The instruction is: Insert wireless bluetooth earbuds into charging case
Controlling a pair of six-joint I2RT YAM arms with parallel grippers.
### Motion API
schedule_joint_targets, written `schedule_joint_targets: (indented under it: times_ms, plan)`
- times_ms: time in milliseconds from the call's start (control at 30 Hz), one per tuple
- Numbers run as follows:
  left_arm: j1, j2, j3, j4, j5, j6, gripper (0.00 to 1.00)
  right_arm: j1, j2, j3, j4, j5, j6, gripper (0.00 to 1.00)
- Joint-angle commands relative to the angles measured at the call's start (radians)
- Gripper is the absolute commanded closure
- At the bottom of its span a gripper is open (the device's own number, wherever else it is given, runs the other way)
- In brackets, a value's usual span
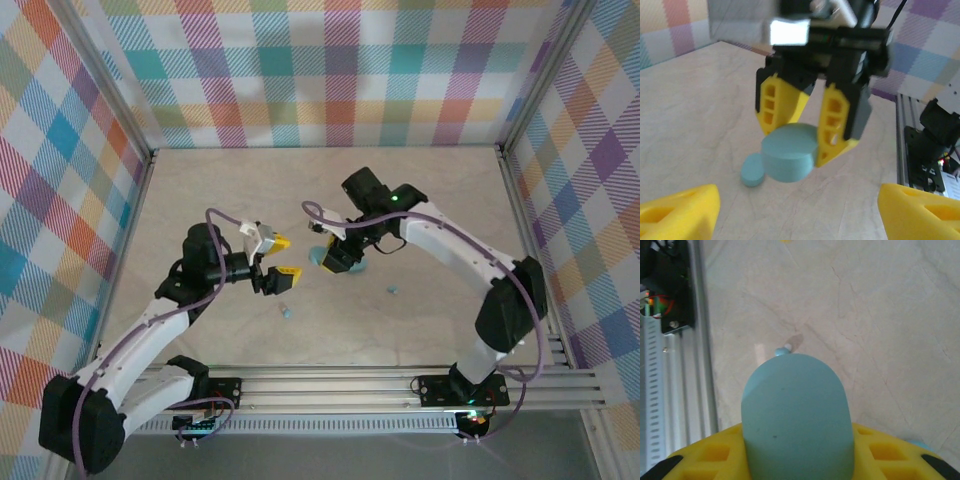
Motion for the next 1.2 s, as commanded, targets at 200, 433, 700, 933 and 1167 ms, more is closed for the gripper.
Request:
schedule_joint_targets:
  times_ms: [200, 433, 700, 933, 1167]
  plan:
    - [-0.059, 0.130, 0.153, -0.066, 0.169, 0.202, 0.27, 0.004, -0.134, -0.067, 0.023, -0.093, -0.025, 0.70]
    - [-0.095, 0.203, 0.205, -0.083, 0.174, 0.209, 0.32, 0.004, -0.157, -0.078, 0.029, -0.087, -0.042, 0.72]
    - [-0.101, 0.241, 0.216, -0.069, 0.144, 0.160, 0.32, 0.004, -0.192, -0.108, 0.073, -0.074, -0.049, 0.72]
    - [-0.105, 0.245, 0.194, 0.000, 0.120, 0.070, 0.31, 0.004, -0.194, -0.114, 0.088, -0.074, -0.061, 0.72]
    - [-0.113, 0.247, 0.178, -0.006, 0.120, 0.075, 0.33, 0.004, -0.196, -0.115, 0.092, -0.072, -0.066, 0.73]
